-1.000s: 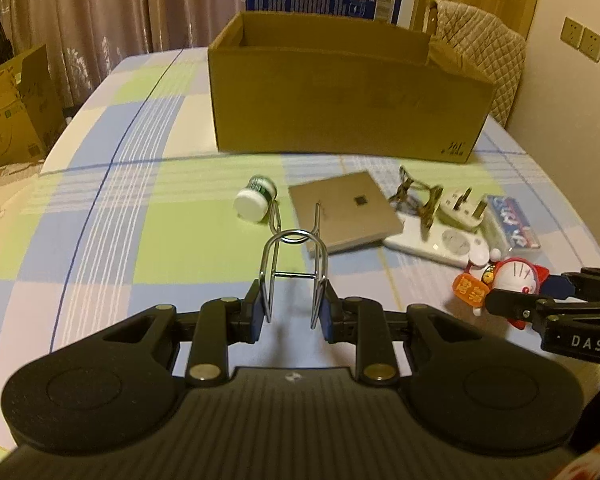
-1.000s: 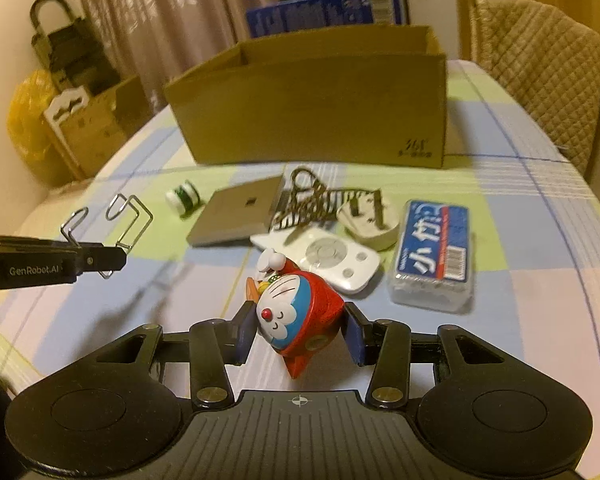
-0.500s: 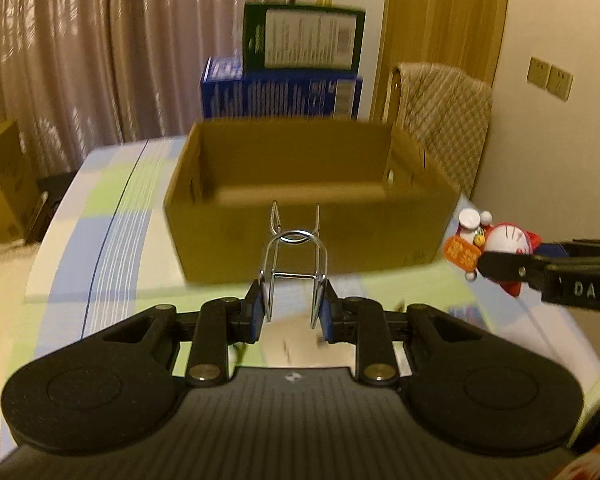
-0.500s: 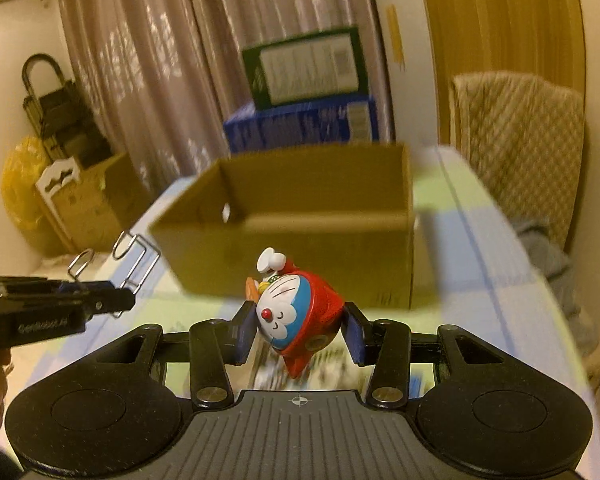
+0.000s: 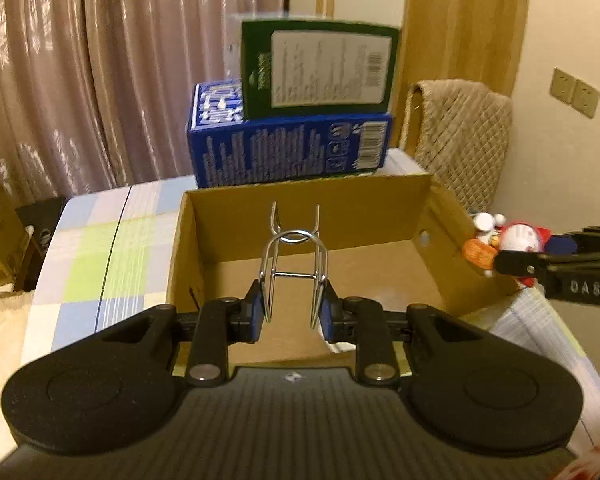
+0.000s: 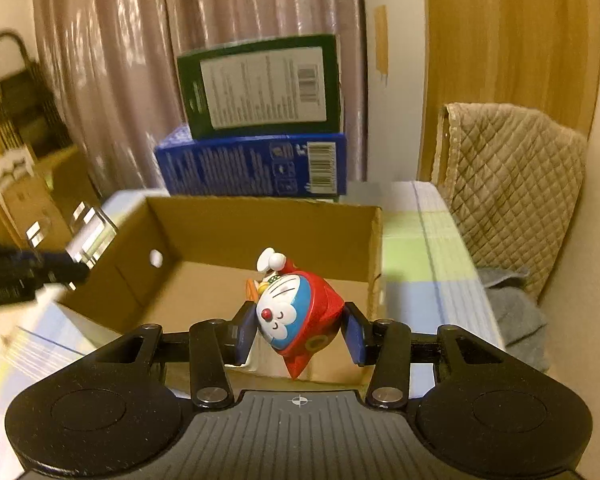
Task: Organize rigid objects
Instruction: 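Carry the wire holder and Doraemon figure into the cardboard box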
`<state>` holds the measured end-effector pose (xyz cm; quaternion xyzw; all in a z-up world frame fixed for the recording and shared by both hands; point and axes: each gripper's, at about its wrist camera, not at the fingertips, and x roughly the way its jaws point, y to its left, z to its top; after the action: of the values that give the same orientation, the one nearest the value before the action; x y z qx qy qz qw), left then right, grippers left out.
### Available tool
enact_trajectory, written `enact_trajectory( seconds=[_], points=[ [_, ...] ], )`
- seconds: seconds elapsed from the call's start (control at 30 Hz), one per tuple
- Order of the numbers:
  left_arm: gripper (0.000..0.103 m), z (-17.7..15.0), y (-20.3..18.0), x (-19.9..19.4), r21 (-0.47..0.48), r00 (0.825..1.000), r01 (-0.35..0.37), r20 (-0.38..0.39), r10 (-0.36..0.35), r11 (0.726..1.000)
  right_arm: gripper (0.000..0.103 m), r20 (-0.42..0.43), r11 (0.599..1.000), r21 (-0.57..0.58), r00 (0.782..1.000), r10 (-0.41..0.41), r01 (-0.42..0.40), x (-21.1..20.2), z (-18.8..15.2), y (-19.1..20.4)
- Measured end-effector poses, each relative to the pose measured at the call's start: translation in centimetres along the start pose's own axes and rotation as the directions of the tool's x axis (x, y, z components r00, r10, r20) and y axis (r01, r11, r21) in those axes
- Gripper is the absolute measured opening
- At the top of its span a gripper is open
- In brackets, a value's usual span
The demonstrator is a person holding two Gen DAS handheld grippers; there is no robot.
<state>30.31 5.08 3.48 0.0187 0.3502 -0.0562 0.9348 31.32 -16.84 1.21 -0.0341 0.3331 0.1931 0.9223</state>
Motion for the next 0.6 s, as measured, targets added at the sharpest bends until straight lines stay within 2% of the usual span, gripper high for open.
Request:
enact_trajectory(
  seconds=[0.23,0.6],
  points=[
    [0.023,-0.9,1.4,2.7,-0.001,0.999,-0.019,-0.04,0.019,1.0,0.042,-0.05,1.0,0.022,0.999,-0.015,0.016,2.6,-1.5,-1.1],
    [0.023,-1.2,2.1,3.8,0.006,0.998,-0.017,-0.063,0.018,1.0,0.042,-0.067,0.999,0.038,0.998,-0.019,0.021,3.4,-2.1,-1.5]
  ],
)
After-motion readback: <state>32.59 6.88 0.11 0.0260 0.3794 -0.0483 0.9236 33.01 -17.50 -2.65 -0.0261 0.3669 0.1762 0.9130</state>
